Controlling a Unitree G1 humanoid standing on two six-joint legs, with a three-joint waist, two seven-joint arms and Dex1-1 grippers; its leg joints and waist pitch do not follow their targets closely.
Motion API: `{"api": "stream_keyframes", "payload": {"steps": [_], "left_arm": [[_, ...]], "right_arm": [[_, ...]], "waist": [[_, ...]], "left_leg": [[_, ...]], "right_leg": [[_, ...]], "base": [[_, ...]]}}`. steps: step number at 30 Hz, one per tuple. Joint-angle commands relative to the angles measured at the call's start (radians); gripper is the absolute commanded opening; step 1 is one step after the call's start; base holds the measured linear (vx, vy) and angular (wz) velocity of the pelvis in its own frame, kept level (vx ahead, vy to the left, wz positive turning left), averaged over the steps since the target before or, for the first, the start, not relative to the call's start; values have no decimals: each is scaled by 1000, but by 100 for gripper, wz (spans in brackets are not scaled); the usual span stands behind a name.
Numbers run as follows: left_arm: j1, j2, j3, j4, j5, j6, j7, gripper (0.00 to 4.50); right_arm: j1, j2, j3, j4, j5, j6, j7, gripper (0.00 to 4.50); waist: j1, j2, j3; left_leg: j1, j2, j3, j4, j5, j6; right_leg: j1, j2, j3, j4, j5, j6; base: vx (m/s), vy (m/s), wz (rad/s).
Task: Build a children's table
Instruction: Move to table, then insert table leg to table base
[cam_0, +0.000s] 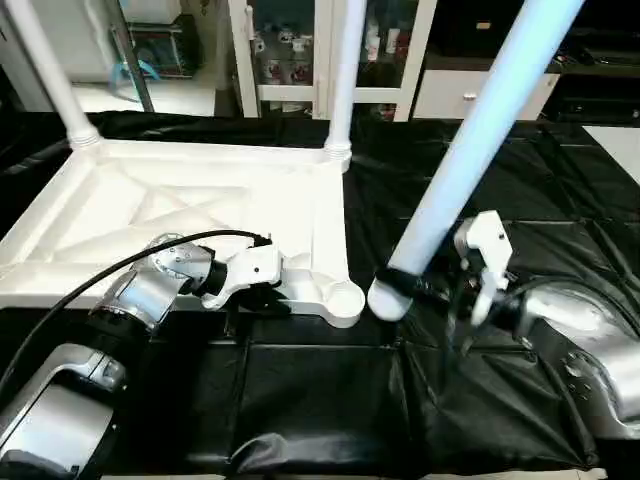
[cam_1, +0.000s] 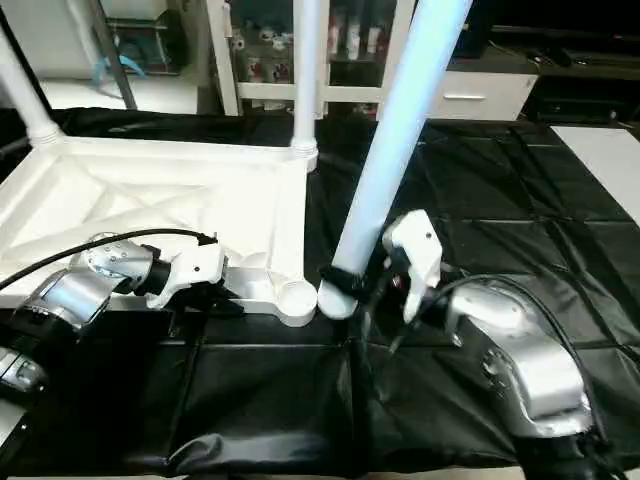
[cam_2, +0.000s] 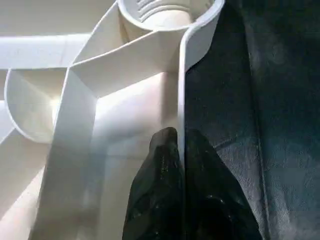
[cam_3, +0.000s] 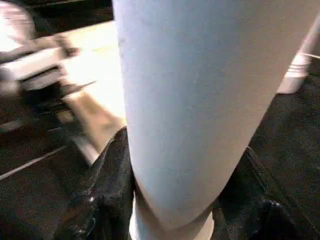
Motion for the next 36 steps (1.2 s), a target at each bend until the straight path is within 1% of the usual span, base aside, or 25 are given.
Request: {"api": "stream_keyframes", "payload": {"steps": [1,2,3,4,5,6,7,8,9,10,11,12,13,14,16,20,22,23,24,26,28,32,34,35,36], "left_arm": [[42,-7,11,-38,-26,79,30,3],[51,-11,14,-56,-30,98,38,3],[100,-42,32,-158,-38,204,104,3],[102,-44,32,-162,-38,208,106,3],[119,-56,38,-198,-40,246,130,3],[148,-80,34,-261,-27,300,173,3],[152,-84,33,-270,-23,309,180,3],[161,-91,31,-289,-14,329,195,3],[172,-104,25,-317,-4,352,210,3],[178,-110,22,-330,1,364,216,3],[184,-132,23,-356,17,401,262,3],[181,-146,26,-358,30,419,296,3],[179,-155,29,-360,39,432,318,3],[181,-165,30,-379,47,446,338,3],[186,-169,31,-396,27,440,323,3],[199,-150,14,-427,46,403,328,0],[210,-145,22,-453,50,397,332,0],[211,-142,21,-457,52,401,329,0],[212,-139,21,-461,56,403,328,0],[213,-134,25,-467,55,415,323,0],[213,-129,28,-470,50,416,321,47],[209,-107,22,-470,49,398,307,71],[209,-106,22,-471,49,399,305,90],[208,-103,23,-472,49,401,299,90],[206,-100,24,-471,48,401,295,94]], "right_arm": [[-27,18,-42,34,-16,23,-72,185],[-31,24,-46,41,-13,33,-81,185],[-51,44,-51,64,7,82,-99,185],[-52,45,-51,65,8,84,-99,185],[-58,51,-50,72,13,98,-102,185],[-73,63,-40,86,22,116,-99,185],[-76,65,-38,88,23,119,-98,185],[-82,71,-35,93,27,125,-97,185],[-95,76,-28,100,40,141,-87,185],[-101,78,-25,103,47,150,-81,185],[-118,79,-15,107,59,171,-65,185],[-128,74,-9,109,63,178,-51,185],[-134,71,-4,111,65,183,-42,185],[-147,63,2,118,57,186,-31,185],[-158,59,3,131,50,177,-22,185],[-177,60,-4,154,53,170,-3,184],[-184,55,2,162,57,169,11,184],[-184,54,3,163,56,168,13,184],[-185,54,5,165,55,167,15,184],[-187,55,7,168,55,164,22,184],[-189,56,8,173,54,158,28,184],[-199,59,9,186,49,142,35,184],[-200,59,9,187,48,140,36,184],[-202,59,8,191,45,137,40,184],[-204,58,8,193,43,136,42,184]], "waist": [[2,9,-61],[2,9,-62],[1,10,-62],[-2,5,-62],[0,5,-62],[-2,-3,-63],[-1,0,-63],[0,2,-62],[-1,-9,-62],[1,-2,-62],[-1,-5,-61],[0,-3,-60],[1,-6,-60],[0,-10,-61],[1,-9,-62],[1,-11,-65],[1,-15,-65],[1,-13,-65],[1,-12,-65],[1,-15,-64],[0,-14,-64],[-1,-11,-62],[-2,-12,-61],[0,-10,-62],[1,-11,-62]], "left_leg": [[31,84,-34,-98,-213,-38],[33,84,-33,-98,-212,-40],[34,84,-31,-96,-196,-38],[30,85,-32,-96,-180,-31],[28,84,-31,-94,-161,-12],[27,85,-28,-92,-145,4],[24,85,-29,-90,-128,20],[25,84,-28,-89,-125,25],[26,85,-25,-89,-125,32],[25,86,-28,-90,-117,38],[25,86,-27,-90,-125,38],[25,86,-27,-91,-128,36],[28,86,-26,-90,-136,34],[27,86,-25,-91,-128,32],[24,85,-26,-90,-108,34],[23,83,-24,-85,-82,52],[20,83,-23,-84,-65,68],[20,84,-23,-84,-63,71],[21,84,-23,-83,-64,70],[22,85,-22,-84,-67,67],[23,85,-22,-85,-70,62],[25,84,-21,-86,-90,48],[27,86,-21,-88,-95,39],[28,85,-20,-87,-95,34],[29,85,-20,-87,-93,33]], "right_leg": [[25,-61,28,-63,-43,-297],[25,-60,27,-62,-39,-297],[27,-57,28,-58,-7,-299],[30,-58,27,-56,17,-304],[32,-59,27,-59,24,-302],[35,-61,28,-60,28,-304],[36,-63,29,-61,19,-301],[34,-63,29,-64,8,-297],[33,-60,30,-68,-10,-291],[35,-62,29,-66,-22,-287],[33,-59,28,-67,-48,-281],[32,-60,28,-69,-59,-277],[29,-58,28,-72,-75,-270],[30,-58,28,-72,-76,-265],[31,-59,27,-69,-62,-260],[32,-59,27,-68,-31,-259],[32,-59,26,-67,-14,-262],[32,-60,26,-67,-22,-263],[31,-60,26,-67,-26,-264],[30,-57,26,-67,-32,-262],[29,-57,25,-67,-34,-263],[26,-56,25,-68,-44,-267],[25,-54,25,-68,-44,-264],[25,-54,25,-67,-40,-264],[25,-54,25,-67,-35,-264]], "base": [[0,0,0],[0,0,0],[0,0,0],[0,0,0],[0,0,0],[0,0,0],[0,0,0],[0,0,0],[0,0,0],[0,0,0],[0,0,0],[0,0,0],[0,0,0],[0,0,0],[0,0,0],[0,0,0],[0,0,0],[0,0,0],[0,0,0],[0,0,0],[0,0,0],[0,0,0],[0,0,0],[0,0,0],[0,0,0]]}}
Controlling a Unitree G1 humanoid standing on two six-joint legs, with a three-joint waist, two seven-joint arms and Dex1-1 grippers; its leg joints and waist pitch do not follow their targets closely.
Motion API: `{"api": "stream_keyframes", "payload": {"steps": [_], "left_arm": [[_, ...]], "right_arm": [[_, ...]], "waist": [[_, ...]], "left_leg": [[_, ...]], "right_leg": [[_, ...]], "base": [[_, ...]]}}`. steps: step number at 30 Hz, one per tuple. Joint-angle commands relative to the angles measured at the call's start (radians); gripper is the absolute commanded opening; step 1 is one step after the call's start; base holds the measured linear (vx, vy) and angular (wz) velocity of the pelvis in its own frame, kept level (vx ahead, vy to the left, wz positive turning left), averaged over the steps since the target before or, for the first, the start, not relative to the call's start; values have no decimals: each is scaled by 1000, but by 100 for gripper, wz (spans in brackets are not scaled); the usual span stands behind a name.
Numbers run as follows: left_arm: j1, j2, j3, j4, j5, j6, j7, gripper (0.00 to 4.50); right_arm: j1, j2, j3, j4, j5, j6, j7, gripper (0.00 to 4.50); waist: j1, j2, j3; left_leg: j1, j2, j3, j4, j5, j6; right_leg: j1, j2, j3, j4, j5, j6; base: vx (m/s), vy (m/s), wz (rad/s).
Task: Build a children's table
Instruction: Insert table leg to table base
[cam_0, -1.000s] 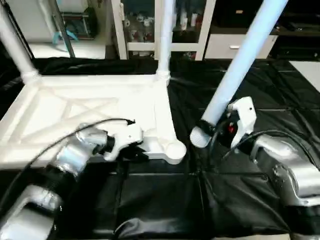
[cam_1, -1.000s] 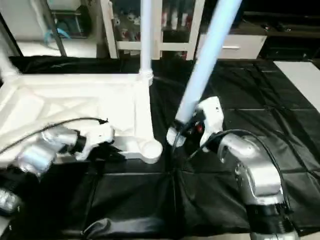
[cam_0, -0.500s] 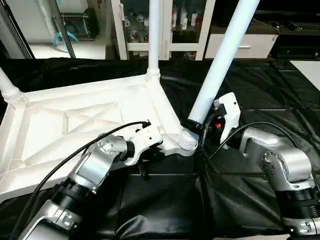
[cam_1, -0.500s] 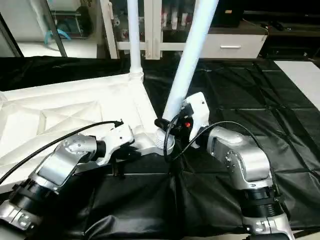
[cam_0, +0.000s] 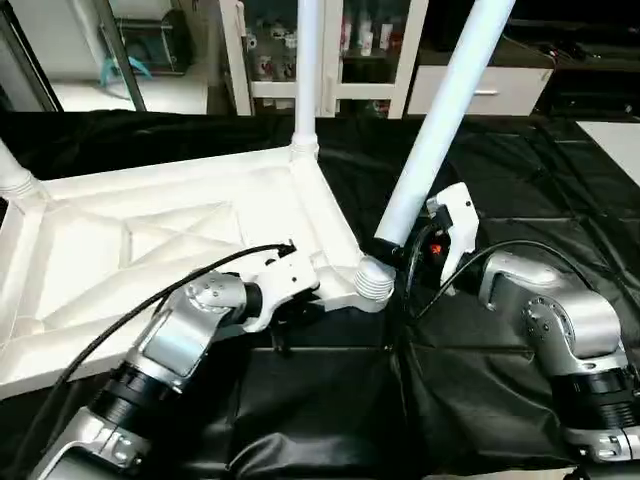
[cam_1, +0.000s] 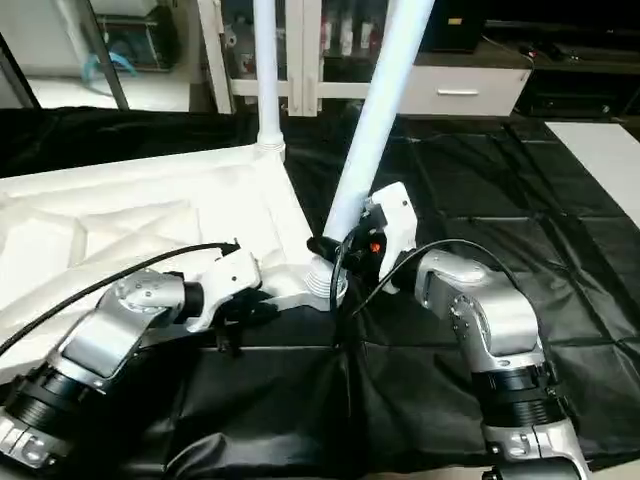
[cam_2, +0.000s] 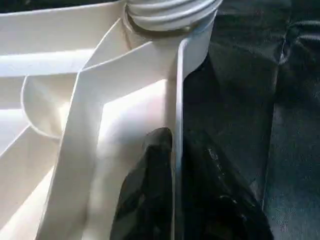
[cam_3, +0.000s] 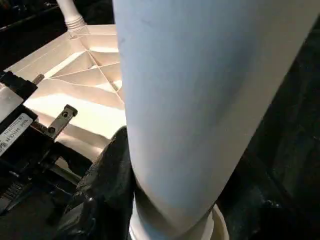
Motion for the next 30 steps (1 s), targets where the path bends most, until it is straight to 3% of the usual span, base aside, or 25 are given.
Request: {"api": "stream_keyframes", "payload": {"steps": [1,7,10,11,12,13,17,27,28,30], "left_arm": [[1,15,1,-3,3,6,-9,95],[-11,33,-11,7,-7,9,-31,95],[-6,34,-23,3,-10,15,-48,61],[-5,30,-26,7,-11,15,-47,57],[-4,21,-24,15,-16,12,-46,57],[-3,14,-23,22,-21,10,-44,30],[-4,-9,-19,41,-48,3,-55,4],[-7,-14,-22,58,-52,-15,-71,0],[-8,-15,-22,59,-53,-15,-70,0],[-10,-18,-23,61,-54,-16,-69,0]], "right_arm": [[-22,-4,-4,3,-3,-17,14,184],[-21,-13,-4,0,-7,-22,18,184],[-22,-15,-1,2,-15,-32,16,184],[-23,-15,0,7,-18,-38,18,184],[-25,-15,4,16,-25,-48,21,184],[-27,-15,6,23,-29,-54,24,184],[-32,-22,19,50,-43,-67,46,184],[-61,-84,63,94,-63,-23,116,184],[-65,-95,70,101,-69,-20,127,184],[-70,-113,73,107,-75,-16,144,184]], "waist": [[5,-7,-64],[14,-8,-66],[15,-8,-65],[16,3,-66],[14,-1,-66],[14,-4,-66],[15,-6,-68],[16,-10,-68],[15,-16,-68],[16,-16,-68]], "left_leg": [[30,79,-33,-85,-92,29],[31,78,-32,-83,-75,31],[31,78,-32,-84,-72,30],[32,78,-32,-83,-74,24],[32,78,-31,-84,-78,23],[31,77,-32,-84,-80,20],[31,77,-30,-82,-67,25],[31,78,-30,-79,-56,48],[31,79,-29,-78,-57,51],[29,79,-29,-77,-52,58]], "right_leg": [[26,-54,26,-58,-33,-261],[27,-55,26,-55,-16,-260],[26,-54,26,-54,-10,-260],[26,-55,26,-53,-8,-261],[25,-53,26,-55,-6,-260],[27,-54,26,-54,-1,-262],[29,-53,26,-51,23,-270],[31,-55,25,-51,14,-275],[31,-56,25,-53,11,-277],[32,-58,26,-52,6,-279]], "base": [[0,0,0],[0,0,0],[0,0,0],[0,0,0],[0,0,0],[0,0,0],[0,0,0],[0,0,0],[0,0,0],[0,0,0]]}}
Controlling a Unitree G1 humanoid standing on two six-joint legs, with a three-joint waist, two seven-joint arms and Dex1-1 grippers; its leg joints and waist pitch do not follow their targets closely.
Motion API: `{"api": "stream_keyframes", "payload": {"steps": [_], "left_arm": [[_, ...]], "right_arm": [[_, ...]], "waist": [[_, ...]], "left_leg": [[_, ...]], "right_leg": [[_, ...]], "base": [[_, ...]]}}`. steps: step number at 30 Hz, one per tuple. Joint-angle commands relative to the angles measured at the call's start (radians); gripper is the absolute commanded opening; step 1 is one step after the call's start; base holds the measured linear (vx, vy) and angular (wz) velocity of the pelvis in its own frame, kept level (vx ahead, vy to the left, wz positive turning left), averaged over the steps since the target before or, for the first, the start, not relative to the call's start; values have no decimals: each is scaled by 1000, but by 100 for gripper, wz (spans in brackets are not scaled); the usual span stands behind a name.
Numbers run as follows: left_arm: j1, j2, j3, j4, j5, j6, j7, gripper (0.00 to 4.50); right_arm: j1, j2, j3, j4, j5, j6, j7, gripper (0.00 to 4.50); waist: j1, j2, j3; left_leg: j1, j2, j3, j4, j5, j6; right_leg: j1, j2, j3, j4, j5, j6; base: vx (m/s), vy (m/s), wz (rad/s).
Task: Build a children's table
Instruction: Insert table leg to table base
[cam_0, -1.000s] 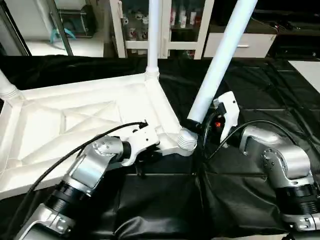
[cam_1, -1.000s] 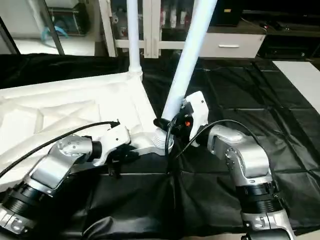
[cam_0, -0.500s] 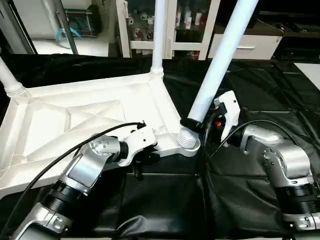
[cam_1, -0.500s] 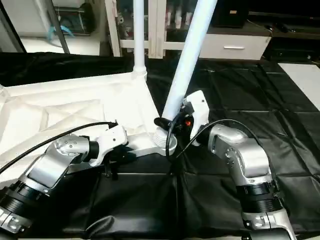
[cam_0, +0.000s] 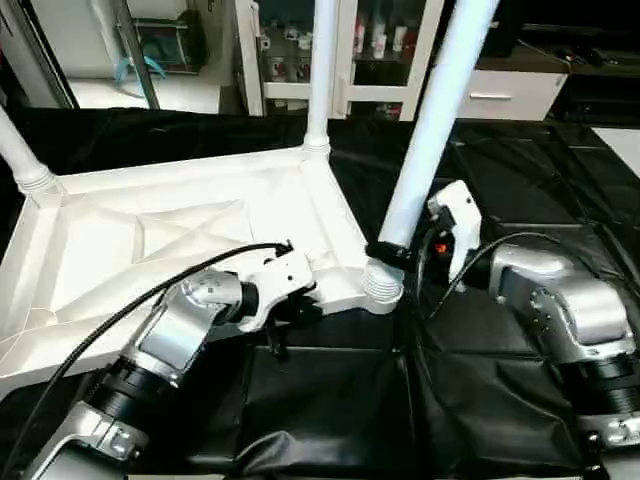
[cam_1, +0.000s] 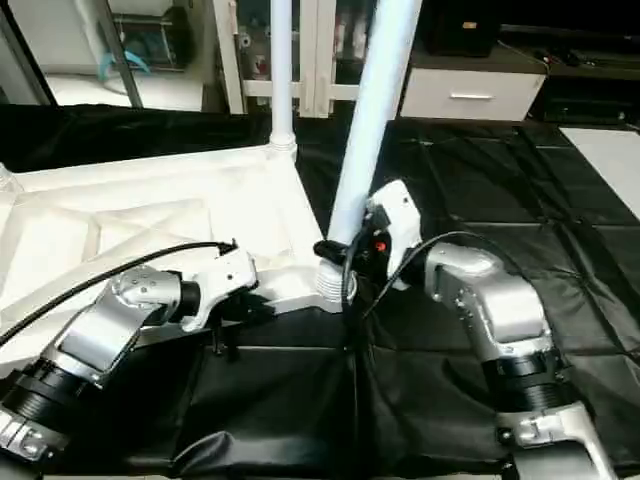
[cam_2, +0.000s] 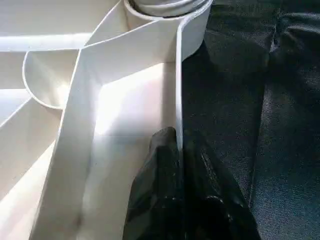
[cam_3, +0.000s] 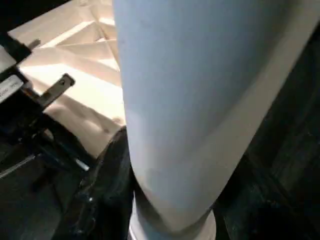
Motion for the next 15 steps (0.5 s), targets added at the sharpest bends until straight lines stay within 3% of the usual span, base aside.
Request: {"api": "stream_keyframes", "payload": {"steps": [1,10,15], "left_arm": [[12,-18,-24,18,-22,-9,-9,0],[10,-27,-16,28,-28,-29,-10,0],[10,-28,-18,28,-28,-30,-12,0]], "right_arm": [[-10,-23,7,14,-17,20,21,184],[-50,13,3,134,-3,5,46,184],[-65,28,28,201,-32,-24,53,184]], "waist": [[-1,-15,-67],[-1,-16,-68],[-4,-17,-67]], "left_leg": [[30,79,-31,-77,-53,60],[29,78,-30,-75,-56,62],[30,78,-30,-77,-74,52]], "right_leg": [[30,-56,26,-53,0,-280],[29,-56,25,-54,-10,-286],[29,-56,24,-55,-29,-285]], "base": [[0,0,0],[0,0,0],[0,0,0]]}}
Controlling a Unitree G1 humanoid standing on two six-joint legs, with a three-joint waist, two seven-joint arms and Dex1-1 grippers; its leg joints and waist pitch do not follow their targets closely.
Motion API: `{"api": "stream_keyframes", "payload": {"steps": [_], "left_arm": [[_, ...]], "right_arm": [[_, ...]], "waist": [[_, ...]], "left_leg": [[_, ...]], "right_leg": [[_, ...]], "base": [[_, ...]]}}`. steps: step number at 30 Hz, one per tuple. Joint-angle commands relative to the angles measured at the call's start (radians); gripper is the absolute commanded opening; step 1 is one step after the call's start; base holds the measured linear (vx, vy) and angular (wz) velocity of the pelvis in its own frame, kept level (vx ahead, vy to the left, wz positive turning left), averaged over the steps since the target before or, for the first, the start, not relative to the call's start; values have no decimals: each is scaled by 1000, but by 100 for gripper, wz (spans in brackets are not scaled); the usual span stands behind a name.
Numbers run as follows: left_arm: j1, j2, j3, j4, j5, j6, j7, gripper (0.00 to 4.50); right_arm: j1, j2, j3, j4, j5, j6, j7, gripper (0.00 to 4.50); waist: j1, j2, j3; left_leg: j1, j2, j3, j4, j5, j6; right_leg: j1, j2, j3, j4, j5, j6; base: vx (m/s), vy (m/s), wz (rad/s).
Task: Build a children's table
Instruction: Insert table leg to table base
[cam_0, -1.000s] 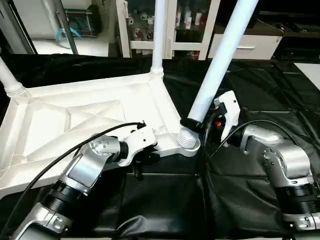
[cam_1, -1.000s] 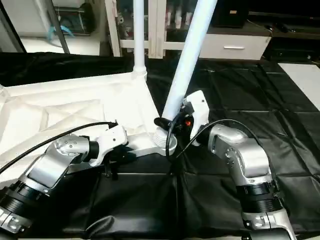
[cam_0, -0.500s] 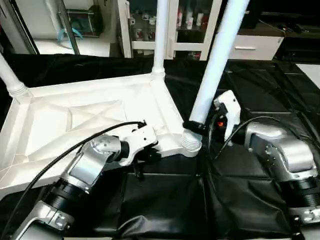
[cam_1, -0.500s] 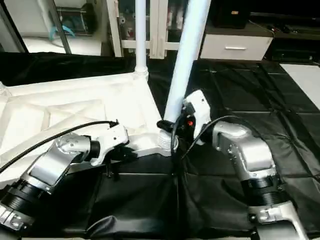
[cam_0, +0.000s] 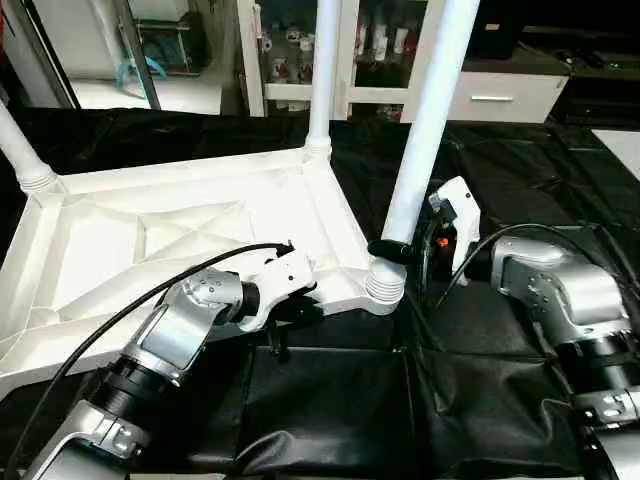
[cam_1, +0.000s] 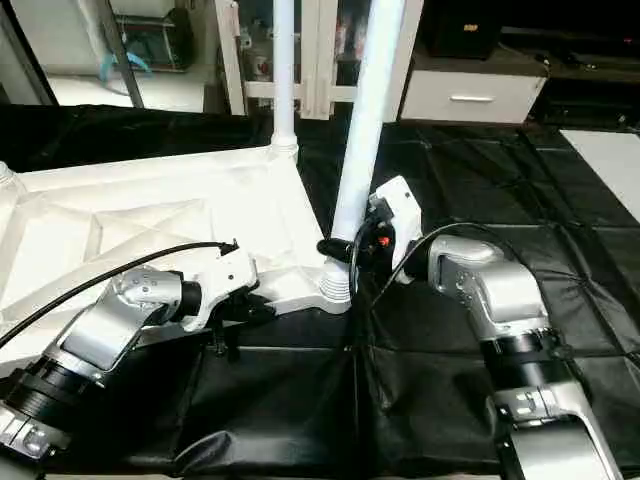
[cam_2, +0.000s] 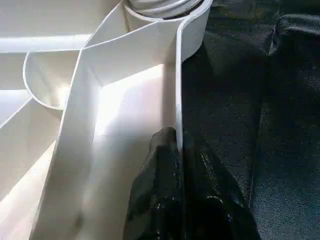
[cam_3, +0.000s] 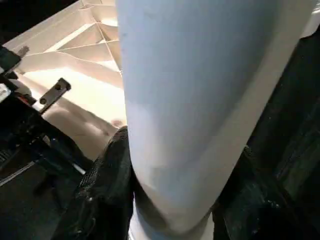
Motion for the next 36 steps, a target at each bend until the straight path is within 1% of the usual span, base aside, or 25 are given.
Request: {"api": "stream_keyframes", "payload": {"steps": [1,2,5,7,8,9,12,14,15,17,18,20,21,22,23,24,25,27,29,30,31,32,33,35,36], "left_arm": [[13,-23,-19,12,-28,-20,-10,0],[12,-23,-19,12,-28,-20,-10,0],[14,-23,-17,8,-29,-18,-9,0],[16,-24,-14,3,-30,-15,-6,0],[17,-26,-9,0,-32,-13,0,0],[17,-26,-9,0,-32,-13,0,0],[19,-29,-2,-2,-33,-10,6,0],[19,-30,-1,-1,-33,-9,8,0],[20,-30,3,-1,-33,-9,11,0],[20,-30,4,-1,-33,-10,12,0],[19,-30,5,0,-33,-10,13,0],[18,-30,6,1,-33,-10,14,0],[12,-32,10,6,-33,-11,17,0],[10,-32,11,8,-33,-12,17,0],[10,-32,12,9,-33,-12,18,0],[7,-32,13,12,-32,-14,19,0],[0,-33,17,20,-28,-19,25,0],[-4,-34,20,25,-27,-20,29,0],[-5,-34,21,25,-27,-20,31,0],[-5,-34,22,25,-26,-19,32,0],[-5,-34,22,25,-26,-19,32,0],[-7,-33,23,27,-24,-19,35,0],[-7,-33,24,29,-24,-19,36,0],[-8,-32,25,30,-23,-19,38,0],[-9,-32,25,30,-24,-19,38,0]], "right_arm": [[4,12,32,45,-30,4,-2,184],[-4,20,32,65,-32,-1,-5,184],[-9,30,25,87,-33,-6,-11,184],[1,34,13,88,-25,-6,-10,184],[22,34,-5,74,-9,-1,-9,184],[23,34,-6,74,-9,-1,-9,184],[70,36,-41,44,15,-4,-19,184],[82,38,-51,38,21,-6,-23,184],[120,46,-79,10,38,-6,-43,184],[131,49,-86,1,43,-6,-49,184],[153,53,-97,-17,46,-10,-59,184],[165,56,-103,-29,47,-13,-65,184],[211,69,-117,-75,50,-25,-83,184],[223,72,-118,-89,50,-28,-88,184],[228,73,-119,-94,50,-30,-90,184],[247,75,-114,-117,42,-40,-96,184],[284,71,-91,-173,25,-52,-110,184],[311,63,-65,-214,3,-63,-119,184],[326,58,-51,-243,-9,-65,-123,184],[336,54,-40,-260,-16,-64,-124,184],[336,54,-40,-260,-16,-64,-124,184],[355,41,-15,-297,-36,-61,-126,184],[361,33,2,-309,-47,-55,-125,184],[364,21,27,-320,-60,-43,-120,184],[357,12,44,-317,-61,-21,-116,184]], "waist": [[-3,-15,-64],[-4,-17,-64],[-4,-17,-63],[-4,-19,-64],[-3,-21,-64],[-3,-20,-65],[0,-20,-65],[0,-22,-65],[1,-18,-64],[1,-20,-65],[1,-15,-64],[0,-17,-63],[-1,-17,-62],[2,-11,-60],[1,-14,-62],[1,-12,-62],[2,-12,-60],[3,-14,-60],[1,-13,-59],[2,-13,-56],[2,-13,-56],[0,-15,-55],[1,-14,-55],[0,-13,-54],[1,-13,-54]], "left_leg": [[29,79,-31,-78,-79,49],[29,79,-31,-78,-83,48],[29,79,-32,-79,-91,44],[30,80,-32,-80,-94,40],[30,80,-32,-80,-90,42],[29,80,-32,-80,-85,43],[30,81,-31,-80,-73,52],[29,80,-31,-80,-76,56],[29,81,-31,-80,-78,54],[30,81,-32,-82,-87,49],[30,81,-33,-84,-99,44],[31,81,-33,-86,-120,30],[30,81,-34,-87,-125,28],[34,82,-32,-88,-143,18],[33,82,-33,-89,-140,16],[31,82,-35,-91,-140,13],[32,82,-34,-92,-148,9],[32,82,-35,-94,-156,5],[31,81,-36,-96,-176,-1],[33,82,-35,-97,-192,-7],[33,83,-36,-98,-200,-11],[33,83,-37,-100,-215,-18],[33,83,-38,-100,-216,-20],[33,83,-40,-102,-224,-26],[34,83,-39,-102,-229,-28]], "right_leg": [[28,-56,24,-56,-37,-281],[27,-55,24,-57,-45,-280],[26,-56,25,-59,-62,-276],[26,-56,25,-59,-67,-270],[26,-56,25,-58,-62,-269],[26,-56,25,-58,-54,-268],[26,-57,25,-57,-32,-267],[26,-57,25,-58,-36,-270],[26,-58,26,-59,-40,-269],[25,-55,24,-59,-51,-264],[24,-56,24,-61,-66,-262],[22,-55,25,-64,-88,-254],[23,-55,25,-65,-95,-252],[18,-55,27,-69,-107,-243],[20,-55,27,-67,-101,-240],[21,-54,25,-65,-98,-238],[19,-54,26,-68,-103,-233],[19,-53,27,-69,-109,-224],[19,-55,27,-72,-140,-219],[15,-54,28,-76,-159,-213],[16,-55,29,-77,-168,-208],[14,-55,29,-78,-186,-201],[14,-55,29,-78,-188,-197],[13,-54,29,-78,-195,-189],[12,-55,30,-79,-196,-188]], "base": [[0,0,0],[0,0,0],[0,0,0],[0,0,0],[0,0,0],[0,0,0],[0,0,0],[0,0,0],[0,0,0],[0,0,0],[0,0,0],[0,0,0],[0,0,0],[0,0,0],[0,0,0],[0,0,0],[0,0,0],[0,0,0],[0,0,0],[0,0,0],[0,0,0],[0,0,0],[0,0,0],[0,0,0],[0,0,0]]}}
